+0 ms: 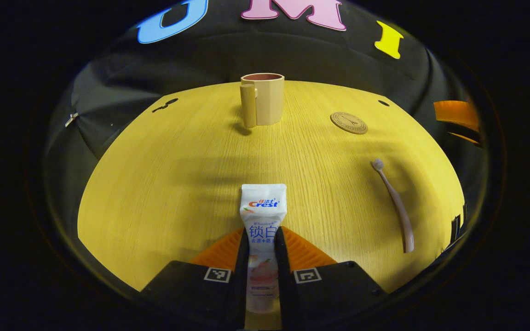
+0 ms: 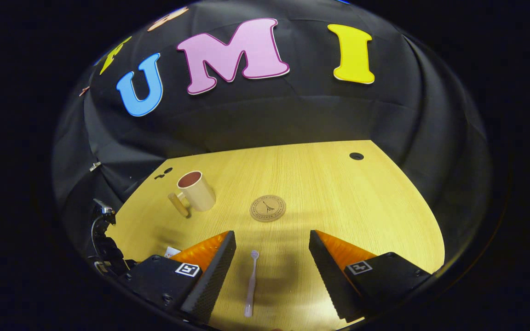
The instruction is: Put the toothbrush and toothpaste on the desktop into the cup, then pick up the cup and place it on the coaster on the desktop.
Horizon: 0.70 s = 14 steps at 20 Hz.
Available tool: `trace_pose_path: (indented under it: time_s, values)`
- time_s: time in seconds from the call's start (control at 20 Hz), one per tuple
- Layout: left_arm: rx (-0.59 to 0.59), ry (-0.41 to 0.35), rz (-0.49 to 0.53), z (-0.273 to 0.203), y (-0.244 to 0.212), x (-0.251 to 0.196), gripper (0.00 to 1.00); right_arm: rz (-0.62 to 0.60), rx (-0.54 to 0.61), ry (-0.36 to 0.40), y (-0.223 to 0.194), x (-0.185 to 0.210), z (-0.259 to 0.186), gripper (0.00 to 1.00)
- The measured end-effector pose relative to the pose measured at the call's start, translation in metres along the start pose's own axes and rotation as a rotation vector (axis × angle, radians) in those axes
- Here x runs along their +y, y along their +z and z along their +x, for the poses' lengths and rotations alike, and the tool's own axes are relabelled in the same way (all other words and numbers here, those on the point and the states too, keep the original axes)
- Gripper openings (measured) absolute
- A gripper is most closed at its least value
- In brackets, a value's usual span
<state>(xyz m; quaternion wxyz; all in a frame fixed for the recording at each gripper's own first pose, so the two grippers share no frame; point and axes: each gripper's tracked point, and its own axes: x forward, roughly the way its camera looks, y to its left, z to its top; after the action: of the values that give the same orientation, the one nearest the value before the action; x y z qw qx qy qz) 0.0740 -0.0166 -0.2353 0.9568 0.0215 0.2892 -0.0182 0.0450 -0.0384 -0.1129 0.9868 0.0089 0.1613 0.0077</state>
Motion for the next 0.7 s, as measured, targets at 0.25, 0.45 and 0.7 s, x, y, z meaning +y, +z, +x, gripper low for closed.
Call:
trace_pose_path:
  time_s: [0.25,0.45,0.7]
  values:
    - [0.003,-0.041,0.019,-0.002,0.003,0.001,0.26,-0.017,0.068,0.014,-0.024,0.011,0.0,0.99]
    - [-0.004,-0.099,0.035,-0.001,0.004,0.003,0.2,-0.027,0.109,0.022,-0.038,0.016,0.005,0.98]
    - [-0.087,-0.131,-0.048,-0.011,0.015,0.002,0.18,-0.047,0.202,0.005,-0.068,0.016,0.015,0.99]
